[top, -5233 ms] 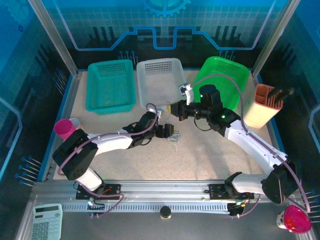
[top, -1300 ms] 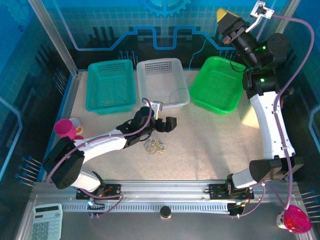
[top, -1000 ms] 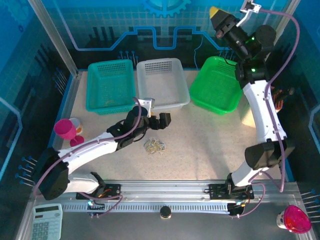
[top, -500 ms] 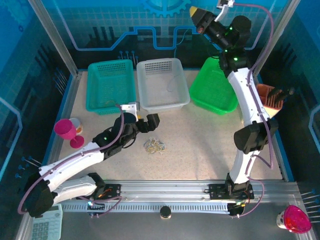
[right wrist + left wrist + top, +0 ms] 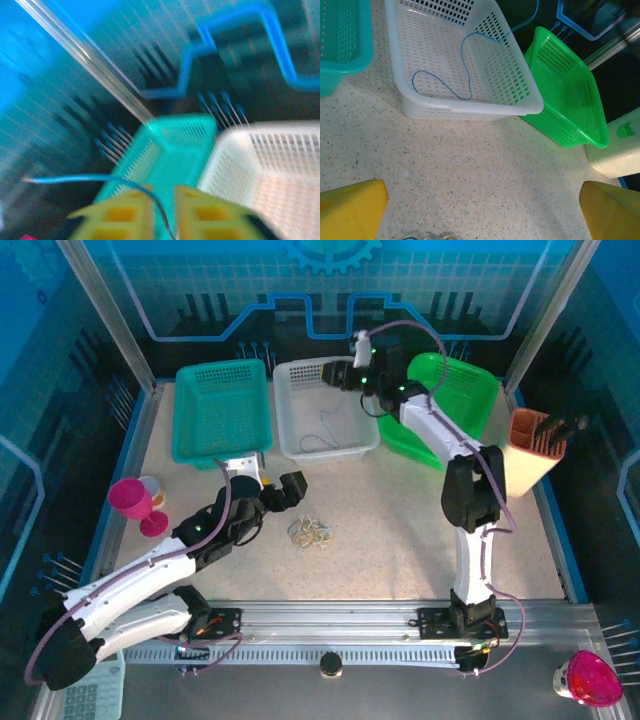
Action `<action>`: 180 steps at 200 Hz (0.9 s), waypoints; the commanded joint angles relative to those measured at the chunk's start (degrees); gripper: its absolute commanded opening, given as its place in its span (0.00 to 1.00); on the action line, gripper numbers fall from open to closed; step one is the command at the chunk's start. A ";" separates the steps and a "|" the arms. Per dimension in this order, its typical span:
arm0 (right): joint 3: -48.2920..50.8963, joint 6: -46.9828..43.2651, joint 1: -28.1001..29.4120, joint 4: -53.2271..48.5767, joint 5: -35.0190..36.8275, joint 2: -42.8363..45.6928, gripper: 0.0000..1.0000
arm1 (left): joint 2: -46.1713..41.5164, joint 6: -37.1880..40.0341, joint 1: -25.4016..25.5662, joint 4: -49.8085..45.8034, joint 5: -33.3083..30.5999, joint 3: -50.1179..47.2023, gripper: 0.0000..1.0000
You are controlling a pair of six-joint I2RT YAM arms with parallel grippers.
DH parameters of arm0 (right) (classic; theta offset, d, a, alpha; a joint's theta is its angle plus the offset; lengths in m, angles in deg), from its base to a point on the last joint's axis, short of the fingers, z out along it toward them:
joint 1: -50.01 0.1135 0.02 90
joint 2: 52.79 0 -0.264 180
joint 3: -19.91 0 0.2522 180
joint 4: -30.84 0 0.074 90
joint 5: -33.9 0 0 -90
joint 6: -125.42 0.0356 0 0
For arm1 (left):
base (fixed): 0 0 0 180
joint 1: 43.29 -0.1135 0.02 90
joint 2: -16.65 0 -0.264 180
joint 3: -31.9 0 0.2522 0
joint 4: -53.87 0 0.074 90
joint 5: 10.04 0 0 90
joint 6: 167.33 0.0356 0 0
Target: Untangle the cables
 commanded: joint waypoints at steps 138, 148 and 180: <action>34.80 -13.63 5.63 -6.42 4.96 28.92 0.75 | 2.20 -6.72 -1.94 -2.70 -0.78 -3.09 0.99; 38.76 -13.95 7.31 -6.95 5.78 31.25 0.74 | 2.10 -8.75 -2.39 -4.04 -1.10 -3.60 0.99; 50.48 -13.22 14.61 -7.37 7.66 36.72 0.72 | 2.23 -13.99 -3.52 -7.27 -0.66 -5.24 0.99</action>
